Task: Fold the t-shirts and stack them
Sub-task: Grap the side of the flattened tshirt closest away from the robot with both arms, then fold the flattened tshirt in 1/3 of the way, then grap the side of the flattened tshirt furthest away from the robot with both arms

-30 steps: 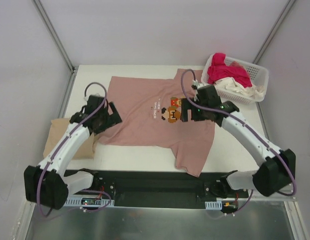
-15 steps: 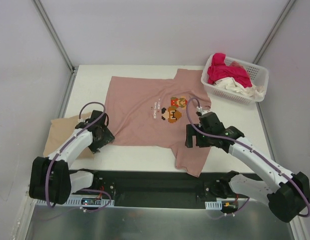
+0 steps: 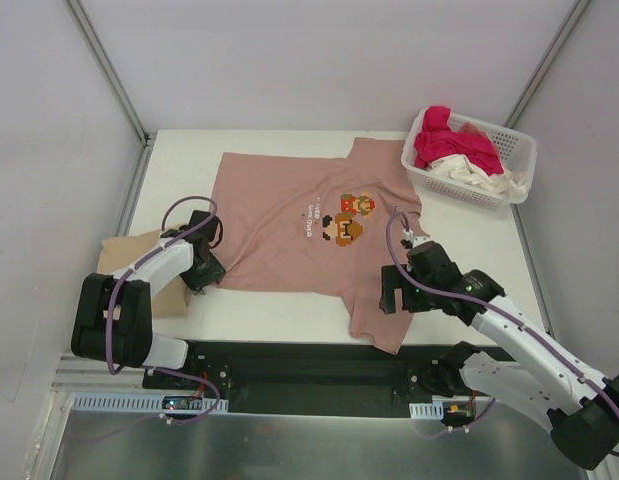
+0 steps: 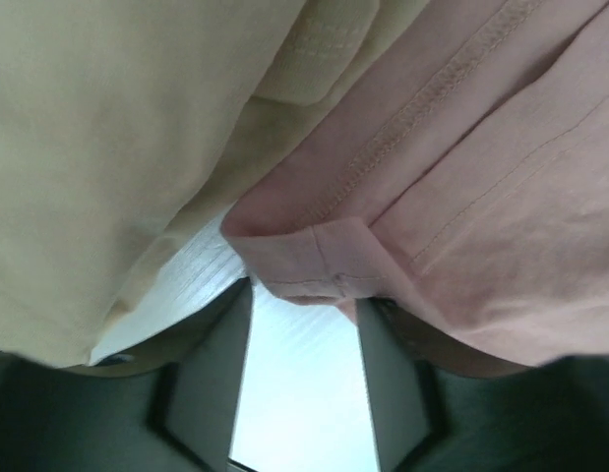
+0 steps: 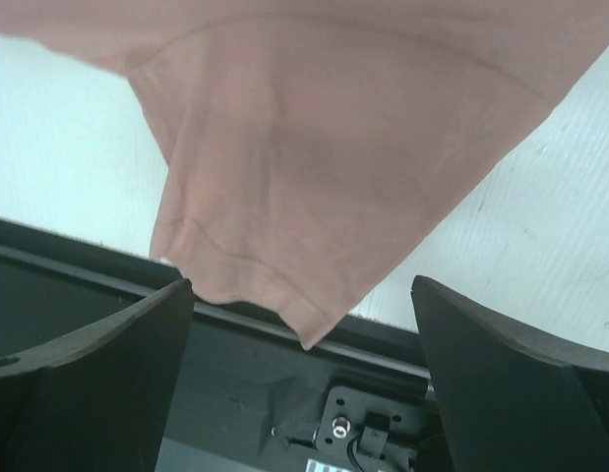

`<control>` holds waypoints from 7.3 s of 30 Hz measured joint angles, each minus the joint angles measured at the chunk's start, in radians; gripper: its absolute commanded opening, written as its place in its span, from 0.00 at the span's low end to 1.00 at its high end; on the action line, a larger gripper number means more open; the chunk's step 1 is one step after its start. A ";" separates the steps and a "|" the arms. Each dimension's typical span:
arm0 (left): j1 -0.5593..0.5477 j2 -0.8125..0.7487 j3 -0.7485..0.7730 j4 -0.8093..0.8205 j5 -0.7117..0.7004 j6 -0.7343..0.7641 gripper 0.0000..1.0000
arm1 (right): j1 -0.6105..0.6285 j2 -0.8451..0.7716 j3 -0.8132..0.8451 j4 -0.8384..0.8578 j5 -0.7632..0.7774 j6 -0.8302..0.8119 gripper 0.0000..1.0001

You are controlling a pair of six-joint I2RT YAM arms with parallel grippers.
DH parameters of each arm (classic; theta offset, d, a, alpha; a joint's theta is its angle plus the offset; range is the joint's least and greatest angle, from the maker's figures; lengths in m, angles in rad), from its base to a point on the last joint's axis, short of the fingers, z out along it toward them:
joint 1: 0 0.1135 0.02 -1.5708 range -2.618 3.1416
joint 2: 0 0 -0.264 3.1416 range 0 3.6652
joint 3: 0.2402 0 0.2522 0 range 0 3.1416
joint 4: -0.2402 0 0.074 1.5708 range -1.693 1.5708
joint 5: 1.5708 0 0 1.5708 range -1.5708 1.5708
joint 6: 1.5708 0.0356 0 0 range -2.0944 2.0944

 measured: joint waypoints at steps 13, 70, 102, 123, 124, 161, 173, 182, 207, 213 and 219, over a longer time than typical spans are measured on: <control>0.000 0.066 0.053 0.027 0.005 0.002 0.00 | 0.364 0.131 -0.039 -0.043 -0.045 0.035 0.91; -0.036 -0.494 -0.055 -0.127 0.155 -0.167 0.00 | 0.163 0.258 0.319 -0.442 0.126 -0.017 0.01; -0.034 0.096 0.294 0.007 0.050 -0.109 0.99 | -0.187 1.156 1.075 -0.260 0.369 -0.554 0.97; -0.199 0.083 0.222 0.109 0.220 -0.055 0.99 | -0.187 0.634 0.221 0.146 -0.161 -0.179 0.97; -0.199 0.118 0.222 0.119 0.229 -0.055 0.99 | -0.187 0.642 0.220 0.150 -0.148 -0.176 0.97; -0.295 -0.218 0.332 -0.068 0.027 -0.010 0.99 | -0.149 0.340 0.438 -0.025 0.104 -0.098 0.97; -0.073 0.388 0.806 -0.186 -0.092 0.121 0.88 | -0.286 0.962 1.036 0.035 0.037 -0.256 0.97; 0.001 0.726 1.101 -0.290 -0.159 0.141 0.79 | -0.303 1.386 1.426 0.069 0.012 -0.331 0.97; 0.015 0.938 1.238 -0.369 -0.150 0.098 0.34 | -0.346 1.698 1.633 0.067 0.032 -0.335 0.95; 0.015 0.939 1.233 -0.377 -0.131 0.093 0.00 | -0.345 1.704 1.648 0.021 0.023 -0.339 0.65; 0.014 0.937 1.221 -0.379 -0.126 0.098 0.00 | -0.348 1.673 1.582 0.061 0.028 -0.335 0.20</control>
